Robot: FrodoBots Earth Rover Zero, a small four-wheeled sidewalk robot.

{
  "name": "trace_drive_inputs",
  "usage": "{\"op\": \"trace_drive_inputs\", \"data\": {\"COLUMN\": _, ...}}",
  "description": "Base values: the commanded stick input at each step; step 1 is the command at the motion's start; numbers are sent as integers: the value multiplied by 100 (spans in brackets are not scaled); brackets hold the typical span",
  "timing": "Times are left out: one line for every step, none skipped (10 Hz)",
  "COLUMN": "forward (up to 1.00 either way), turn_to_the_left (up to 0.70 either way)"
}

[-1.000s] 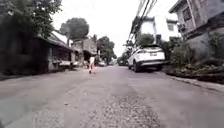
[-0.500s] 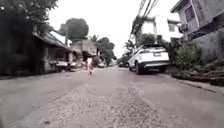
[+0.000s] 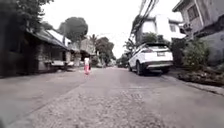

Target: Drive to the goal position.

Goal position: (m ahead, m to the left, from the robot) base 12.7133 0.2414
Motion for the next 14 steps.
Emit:
{"op": "trace_drive_inputs", "data": {"forward": 100, "turn_to_the_left": -16}}
{"op": "trace_drive_inputs", "data": {"forward": 100, "turn_to_the_left": 0}}
{"op": "trace_drive_inputs", "data": {"forward": 100, "turn_to_the_left": 0}}
{"op": "trace_drive_inputs", "data": {"forward": 100, "turn_to_the_left": 0}}
{"op": "trace_drive_inputs", "data": {"forward": 100, "turn_to_the_left": 0}}
{"op": "trace_drive_inputs", "data": {"forward": 100, "turn_to_the_left": 0}}
{"op": "trace_drive_inputs", "data": {"forward": 100, "turn_to_the_left": 0}}
{"op": "trace_drive_inputs", "data": {"forward": 100, "turn_to_the_left": 0}}
{"op": "trace_drive_inputs", "data": {"forward": 100, "turn_to_the_left": 0}}
{"op": "trace_drive_inputs", "data": {"forward": 100, "turn_to_the_left": 0}}
{"op": "trace_drive_inputs", "data": {"forward": 100, "turn_to_the_left": 0}}
{"op": "trace_drive_inputs", "data": {"forward": 100, "turn_to_the_left": 0}}
{"op": "trace_drive_inputs", "data": {"forward": 100, "turn_to_the_left": 0}}
{"op": "trace_drive_inputs", "data": {"forward": 100, "turn_to_the_left": 0}}
